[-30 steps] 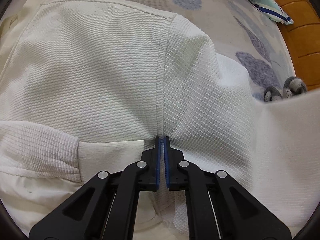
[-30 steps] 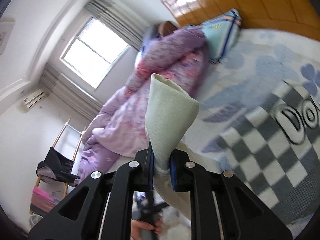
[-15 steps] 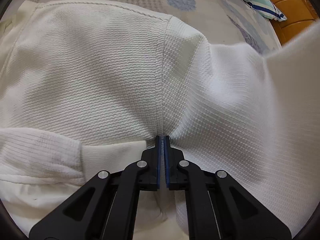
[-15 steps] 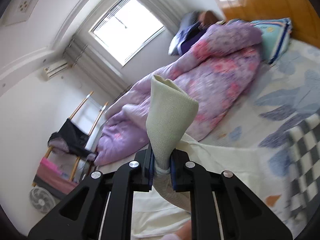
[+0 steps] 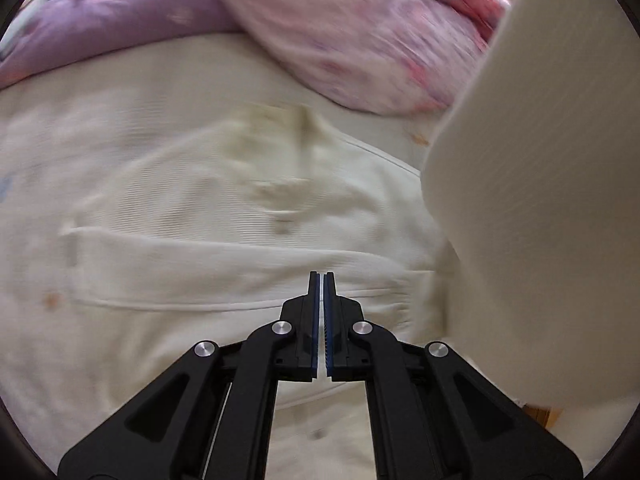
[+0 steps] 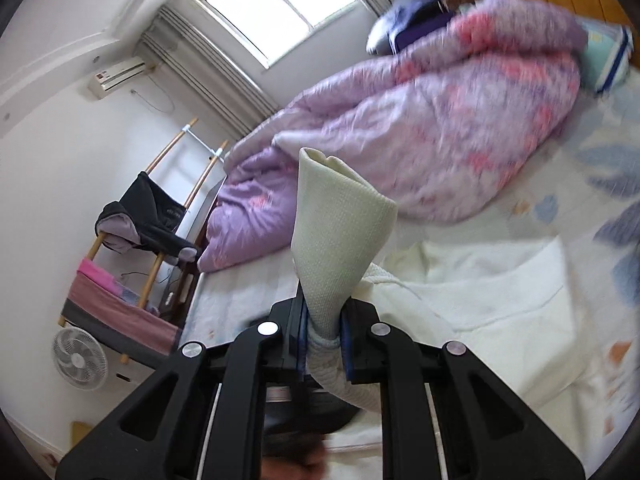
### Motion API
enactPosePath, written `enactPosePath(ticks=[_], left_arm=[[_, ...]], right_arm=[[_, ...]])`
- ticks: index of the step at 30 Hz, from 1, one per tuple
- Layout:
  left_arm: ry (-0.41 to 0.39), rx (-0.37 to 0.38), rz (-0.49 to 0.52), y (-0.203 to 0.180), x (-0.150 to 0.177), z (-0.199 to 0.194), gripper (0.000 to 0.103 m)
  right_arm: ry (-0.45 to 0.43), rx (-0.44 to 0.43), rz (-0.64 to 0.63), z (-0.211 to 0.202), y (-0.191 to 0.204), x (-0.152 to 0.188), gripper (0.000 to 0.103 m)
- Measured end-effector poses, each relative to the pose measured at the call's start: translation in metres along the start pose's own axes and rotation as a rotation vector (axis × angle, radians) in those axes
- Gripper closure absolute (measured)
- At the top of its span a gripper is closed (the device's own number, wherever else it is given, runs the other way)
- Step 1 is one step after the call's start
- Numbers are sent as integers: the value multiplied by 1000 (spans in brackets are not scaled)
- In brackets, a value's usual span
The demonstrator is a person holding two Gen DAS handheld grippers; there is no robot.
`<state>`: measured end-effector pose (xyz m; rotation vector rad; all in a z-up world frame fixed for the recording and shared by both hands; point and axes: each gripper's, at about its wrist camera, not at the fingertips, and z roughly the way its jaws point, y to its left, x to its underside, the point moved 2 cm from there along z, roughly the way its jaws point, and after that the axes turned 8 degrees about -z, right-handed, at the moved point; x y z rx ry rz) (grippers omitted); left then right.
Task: Fold large clothes
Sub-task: 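Carry the cuff across the jacket front with the right tool while the left tool pins the jacket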
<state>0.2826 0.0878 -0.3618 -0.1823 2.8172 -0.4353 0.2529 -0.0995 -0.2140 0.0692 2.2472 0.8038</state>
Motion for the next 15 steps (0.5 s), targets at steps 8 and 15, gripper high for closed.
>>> enactPosePath(ticks=[8, 15], left_arm=[[-33, -92, -74, 96, 5, -55, 100], [-23, -174, -61, 135, 15, -59, 95]], right_arm=[[146, 50, 22, 77, 12, 58, 90], [278, 86, 55, 145, 4, 119, 90]])
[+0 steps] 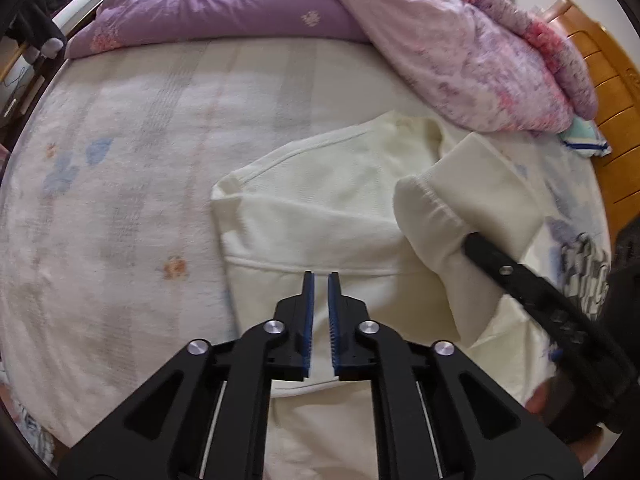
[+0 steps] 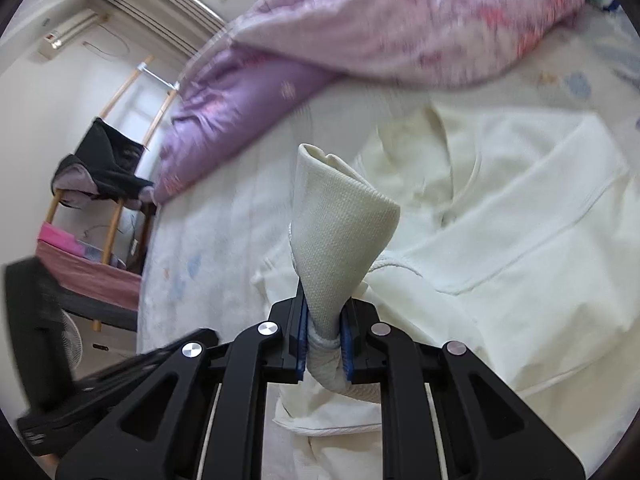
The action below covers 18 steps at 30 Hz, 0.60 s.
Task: Fold large clothes
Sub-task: 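Carry the cuff across the jacket front with the right tool while the left tool pins the jacket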
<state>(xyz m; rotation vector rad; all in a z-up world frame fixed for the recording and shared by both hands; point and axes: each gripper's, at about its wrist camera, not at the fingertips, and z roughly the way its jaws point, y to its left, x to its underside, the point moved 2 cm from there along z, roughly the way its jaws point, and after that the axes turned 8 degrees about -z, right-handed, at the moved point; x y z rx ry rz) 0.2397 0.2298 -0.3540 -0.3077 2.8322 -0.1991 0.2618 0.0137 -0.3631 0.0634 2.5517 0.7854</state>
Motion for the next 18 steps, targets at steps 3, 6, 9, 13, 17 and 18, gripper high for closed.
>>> enactPosePath(ticks=[3, 6, 9, 13, 17, 18], left_arm=[[13, -10, -12, 18, 4, 8, 95], [24, -22, -45, 38, 6, 17, 90], [22, -36, -99, 59, 9, 19, 65], [14, 5, -146, 72, 11, 16, 54], [23, 52, -165, 64, 12, 17, 45], [29, 68, -174, 62, 13, 19, 39]], right_arm=[[48, -4, 1, 27, 5, 15, 90], [134, -34, 10, 57, 10, 29, 83], [270, -189, 44, 84, 12, 44, 52], [267, -213, -4, 66, 13, 45, 46], [169, -222, 56, 7, -21, 34, 24], [156, -204, 71, -5, -32, 31, 23]])
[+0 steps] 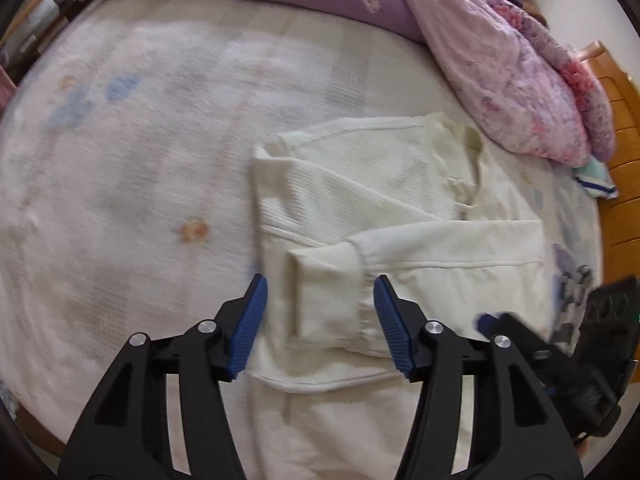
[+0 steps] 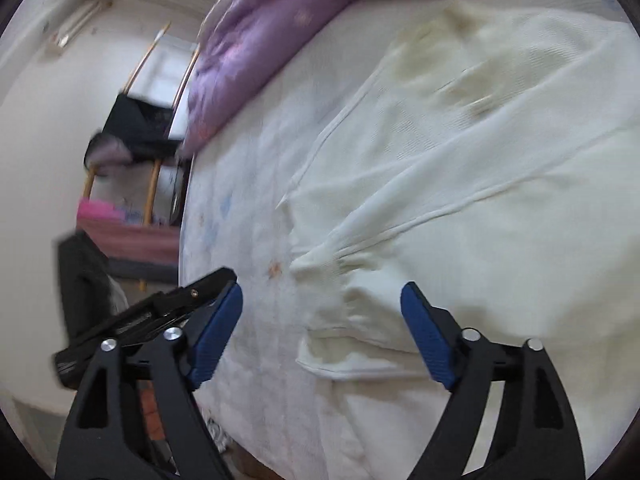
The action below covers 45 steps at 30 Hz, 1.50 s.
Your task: Fold large clothes
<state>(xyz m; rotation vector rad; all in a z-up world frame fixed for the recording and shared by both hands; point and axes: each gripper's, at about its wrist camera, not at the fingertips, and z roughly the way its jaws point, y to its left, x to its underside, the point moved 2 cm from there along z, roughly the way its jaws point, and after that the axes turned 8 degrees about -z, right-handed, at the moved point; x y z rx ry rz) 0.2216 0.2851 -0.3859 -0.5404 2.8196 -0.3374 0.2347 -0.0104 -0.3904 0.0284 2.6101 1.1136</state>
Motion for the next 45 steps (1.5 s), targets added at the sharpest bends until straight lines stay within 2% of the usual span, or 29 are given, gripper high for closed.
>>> enactPosePath(ticks=[3, 4, 6, 7, 9, 10, 12, 14, 18, 19, 20, 21, 22, 24, 26, 28, 30, 31, 32, 34, 35, 36, 37, 38, 40, 41, 43, 44, 45], left_arm=[[25, -16, -37, -3, 5, 14, 37], [46, -14, -48, -4, 8, 23, 37], [62, -15, -69, -2, 14, 35, 37], [75, -30, -80, -1, 17, 43, 37], [97, -56, -100, 3, 20, 55, 37], [102, -62, -111, 5, 21, 61, 37], [114, -57, -150, 11, 23, 73, 37], [134, -56, -179, 16, 22, 83, 37], [160, -23, -248, 22, 22, 98, 40], [153, -24, -256, 23, 22, 101, 44], [148, -22, -269, 25, 22, 103, 68], [149, -17, -283, 26, 22, 105, 87], [152, 6, -311, 28, 22, 106, 87], [166, 39, -318, 24, 22, 106, 92], [174, 26, -296, 17, 22, 106, 92], [158, -48, -240, 8, 24, 109, 92], [157, -110, -208, 5, 24, 119, 92], [162, -119, -207, 4, 23, 120, 92], [164, -135, -200, 2, 22, 118, 92], [141, -240, -95, -11, 21, 108, 86], [131, -299, -46, -16, 22, 104, 85], [108, -412, 35, -24, 24, 99, 85], [92, -466, 81, -28, 25, 94, 85], [81, -468, 109, -34, 25, 86, 85], [59, -381, 106, -44, 21, 71, 86], [49, -332, 105, -52, 19, 66, 88], [31, -250, 88, -62, 12, 67, 89], [37, -218, 64, -65, 7, 76, 92], [52, -218, 45, -63, 7, 86, 96]], right_arm=[[-69, 137, 89, -58, -50, -1, 23], [-106, 192, 150, -84, -80, 1, 23], [-130, 261, 237, -110, -117, 5, 23], [-135, 324, 306, -125, -143, 10, 23], [-150, 374, 407, -144, -179, 18, 23], [-167, 375, 469, -153, -198, 22, 25], [-188, 341, 537, -159, -221, 27, 37], [-185, 235, 611, -153, -241, 29, 50], [-240, 117, 688, -141, -265, 19, 54], [-249, 122, 702, -142, -270, 17, 61], [-256, 137, 714, -142, -273, 16, 79], [-262, 173, 731, -144, -278, 17, 88], [-275, 186, 745, -146, -278, 18, 98], [-302, 207, 779, -157, -283, 27, 101], [-294, 253, 759, -164, -281, 27, 101], [-254, 267, 741, -155, -282, 22, 99], [-203, 237, 770, -148, -290, 22, 95], [-189, 230, 783, -150, -288, 20, 91], [-158, 225, 772, -152, -285, 16, 78], [-90, 266, 692, -162, -266, 7, 56], [-84, 328, 647, -171, -254, 8, 55], [-92, 426, 573, -183, -239, 5, 55], [-108, 464, 514, -192, -230, 3, 57], [-130, 499, 442, -200, -218, -2, 72], [-164, 532, 311, -205, -202, -17, 93], [-167, 531, 256, -202, -200, -24, 100], [-133, 571, 189, -183, -202, -43, 102], [-123, 566, 176, -172, -207, -50, 102], [-113, 542, 163, -161, -212, -56, 102]])
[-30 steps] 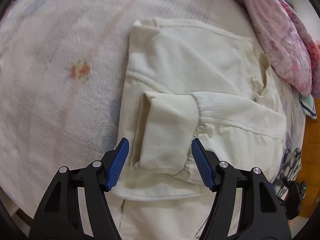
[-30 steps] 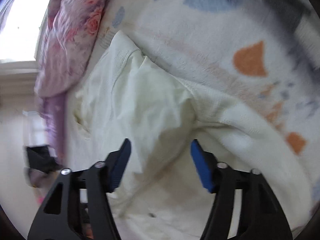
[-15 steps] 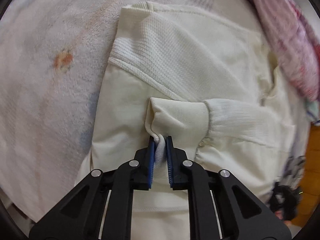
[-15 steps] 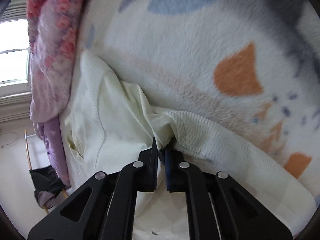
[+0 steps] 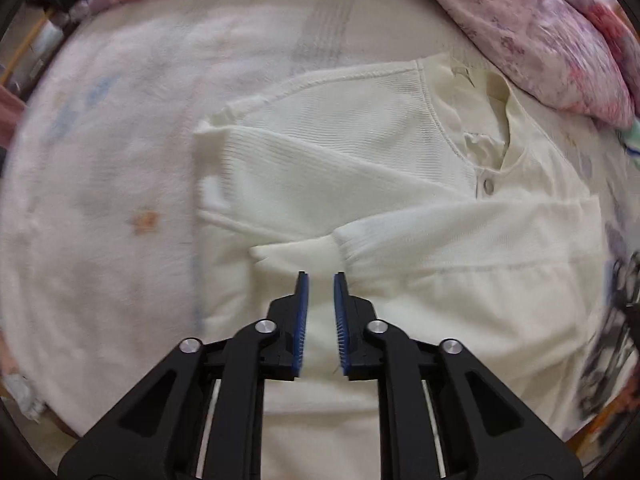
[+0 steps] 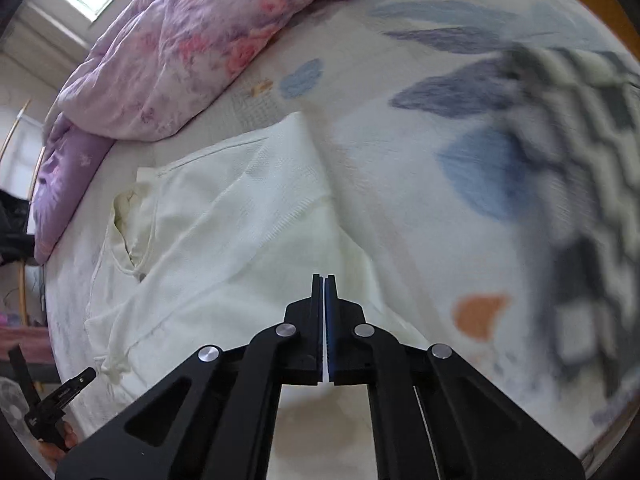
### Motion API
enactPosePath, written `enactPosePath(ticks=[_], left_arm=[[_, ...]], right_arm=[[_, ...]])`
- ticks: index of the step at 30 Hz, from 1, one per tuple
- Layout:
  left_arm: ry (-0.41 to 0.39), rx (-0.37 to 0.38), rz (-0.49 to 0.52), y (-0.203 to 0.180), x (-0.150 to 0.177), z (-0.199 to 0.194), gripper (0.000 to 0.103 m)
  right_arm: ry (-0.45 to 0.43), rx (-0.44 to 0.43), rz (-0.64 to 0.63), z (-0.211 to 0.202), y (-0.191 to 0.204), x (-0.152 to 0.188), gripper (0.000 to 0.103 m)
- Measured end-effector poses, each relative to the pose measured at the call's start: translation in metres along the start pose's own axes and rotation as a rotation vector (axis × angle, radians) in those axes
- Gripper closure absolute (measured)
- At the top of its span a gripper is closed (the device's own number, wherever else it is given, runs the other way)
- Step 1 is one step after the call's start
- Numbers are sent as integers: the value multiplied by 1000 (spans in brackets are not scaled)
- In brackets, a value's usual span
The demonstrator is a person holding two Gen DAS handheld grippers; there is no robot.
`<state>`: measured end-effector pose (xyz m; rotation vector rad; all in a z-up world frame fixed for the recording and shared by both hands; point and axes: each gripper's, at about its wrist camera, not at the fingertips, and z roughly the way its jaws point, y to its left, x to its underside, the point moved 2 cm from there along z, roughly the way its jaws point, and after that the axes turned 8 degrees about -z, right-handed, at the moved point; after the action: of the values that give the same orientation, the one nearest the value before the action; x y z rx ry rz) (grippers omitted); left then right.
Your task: Fold large clothes
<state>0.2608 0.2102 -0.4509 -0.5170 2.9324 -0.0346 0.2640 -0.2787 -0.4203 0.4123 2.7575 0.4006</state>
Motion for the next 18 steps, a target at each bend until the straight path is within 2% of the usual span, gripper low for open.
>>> enactPosePath(ticks=[1, 3, 5, 7, 12, 15, 16, 18], left_arm=[[16, -21, -20, -1, -4, 14, 97], [51, -77, -54, 8, -9, 47, 101], [69, -61, -113, 16, -13, 66, 101], [85, -72, -120, 16, -17, 61, 100], [89, -121, -41, 8, -26, 53, 100], [101, -115, -51, 9, -29, 67, 100], [92, -120, -37, 7, -28, 69, 100], [82, -122, -42, 9, -26, 70, 101]], right_arm=[[43, -7, -29, 19, 2, -5, 102], [109, 81, -52, 55, -5, -7, 103], [131, 37, -9, 76, -15, -10, 103], [114, -12, 20, 71, -19, -17, 103], [26, -19, -81, 42, 1, -56, 102], [32, 15, -108, 68, 7, -90, 102], [60, 8, -110, 84, 3, -103, 102], [105, 50, -97, 113, -5, -115, 103]])
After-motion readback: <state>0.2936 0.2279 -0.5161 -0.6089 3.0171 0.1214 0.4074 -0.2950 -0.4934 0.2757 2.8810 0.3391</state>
